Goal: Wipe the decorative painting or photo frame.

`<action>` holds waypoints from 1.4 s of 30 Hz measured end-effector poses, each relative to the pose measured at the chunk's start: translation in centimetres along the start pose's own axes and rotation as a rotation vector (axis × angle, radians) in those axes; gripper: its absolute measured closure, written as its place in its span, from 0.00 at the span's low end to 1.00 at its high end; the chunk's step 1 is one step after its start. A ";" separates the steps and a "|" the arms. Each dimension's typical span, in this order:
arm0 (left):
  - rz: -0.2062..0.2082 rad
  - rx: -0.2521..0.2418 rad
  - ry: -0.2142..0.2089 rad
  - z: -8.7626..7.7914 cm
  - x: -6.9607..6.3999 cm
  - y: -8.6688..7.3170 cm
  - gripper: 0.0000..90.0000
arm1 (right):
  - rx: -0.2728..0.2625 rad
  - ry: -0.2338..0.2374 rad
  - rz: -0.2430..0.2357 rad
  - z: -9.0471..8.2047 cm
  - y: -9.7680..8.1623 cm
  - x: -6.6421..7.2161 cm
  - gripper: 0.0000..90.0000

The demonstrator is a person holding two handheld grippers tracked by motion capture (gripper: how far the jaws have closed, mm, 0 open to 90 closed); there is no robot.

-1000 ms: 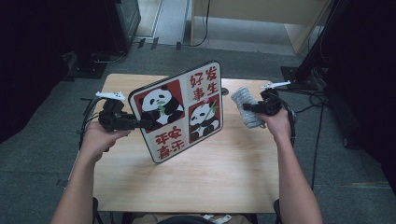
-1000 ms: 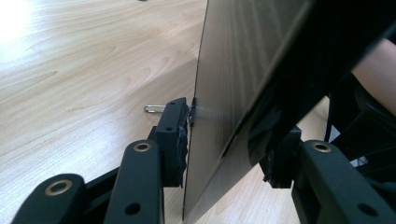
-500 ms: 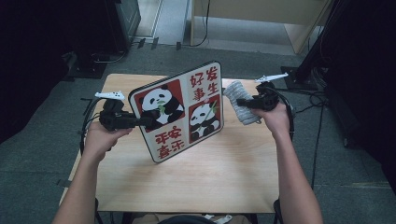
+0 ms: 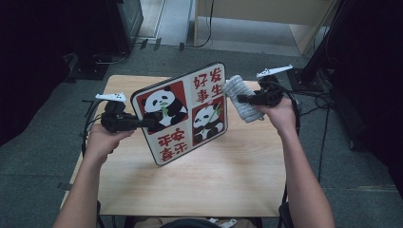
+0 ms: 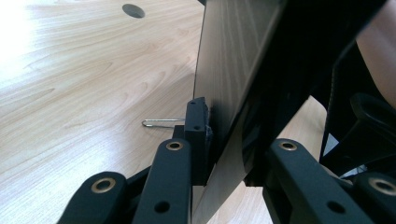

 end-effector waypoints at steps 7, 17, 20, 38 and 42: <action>0.002 0.005 0.000 0.0 0.0 0.0 0.86 | 0.009 -0.023 -0.029 -1.0 2.0 0.3 0.75; 0.007 0.012 -0.011 -0.1 0.2 0.1 0.86 | -0.009 -0.043 -0.085 -2.3 6.2 1.1 0.75; 0.007 0.014 -0.013 -0.1 0.2 0.1 0.86 | -0.009 -0.064 -0.097 -2.4 7.5 1.0 0.75; 0.033 0.025 -0.021 -0.2 0.5 0.2 0.87 | 0.016 -0.042 -0.140 -0.6 10.7 1.8 0.75; 0.032 0.025 -0.029 -0.2 0.7 0.2 0.87 | 0.004 -0.032 -0.127 -0.3 10.2 1.8 0.75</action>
Point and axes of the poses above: each handheld gripper's, and its own axes: z roughly forward along the jaws, y roughly out of its top, x roughly to its left, the point moved 2 cm from there along z, roughly forward along the jaws, and after that the axes turned 8 degrees about -z, right-handed, at the moved point
